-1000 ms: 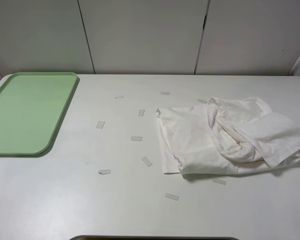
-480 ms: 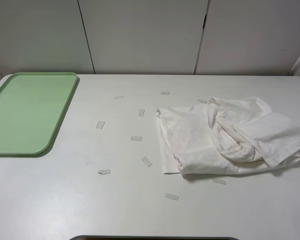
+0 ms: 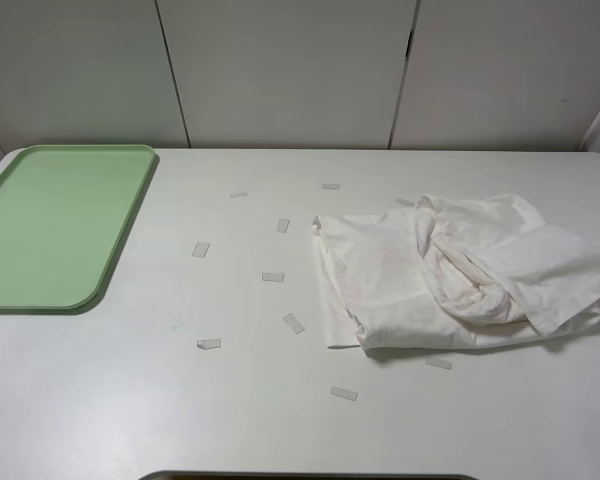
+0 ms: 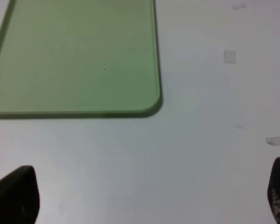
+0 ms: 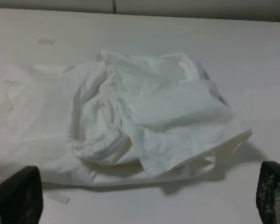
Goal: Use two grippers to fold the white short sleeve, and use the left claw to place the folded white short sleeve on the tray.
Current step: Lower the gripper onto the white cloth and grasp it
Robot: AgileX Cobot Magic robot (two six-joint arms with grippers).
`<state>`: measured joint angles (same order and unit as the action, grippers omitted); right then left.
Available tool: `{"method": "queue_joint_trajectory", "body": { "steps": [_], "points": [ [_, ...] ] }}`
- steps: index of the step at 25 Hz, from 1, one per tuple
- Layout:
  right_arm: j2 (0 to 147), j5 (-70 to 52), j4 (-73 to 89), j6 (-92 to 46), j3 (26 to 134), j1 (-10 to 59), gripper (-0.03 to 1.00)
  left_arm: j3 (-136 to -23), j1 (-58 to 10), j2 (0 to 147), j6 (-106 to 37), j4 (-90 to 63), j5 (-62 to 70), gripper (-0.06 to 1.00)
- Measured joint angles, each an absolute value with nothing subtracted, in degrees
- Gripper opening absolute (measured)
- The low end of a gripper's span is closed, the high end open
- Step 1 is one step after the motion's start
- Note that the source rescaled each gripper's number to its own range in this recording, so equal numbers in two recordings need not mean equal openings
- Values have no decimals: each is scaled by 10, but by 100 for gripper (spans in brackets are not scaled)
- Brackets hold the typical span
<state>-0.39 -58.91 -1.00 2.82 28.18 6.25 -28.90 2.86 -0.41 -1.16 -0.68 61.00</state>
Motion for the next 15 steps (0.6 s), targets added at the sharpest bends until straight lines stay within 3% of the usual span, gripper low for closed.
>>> {"method": "queue_joint_trajectory", "body": {
  "steps": [7,15],
  "points": [
    [-4,-588,-8,28,281,10,100,-289,29,-4,-12,-7,610,98],
    [-4,-588,-8,28,281,-1,100,-289,29,-4,-12,-7,610,98]
  ]
}}
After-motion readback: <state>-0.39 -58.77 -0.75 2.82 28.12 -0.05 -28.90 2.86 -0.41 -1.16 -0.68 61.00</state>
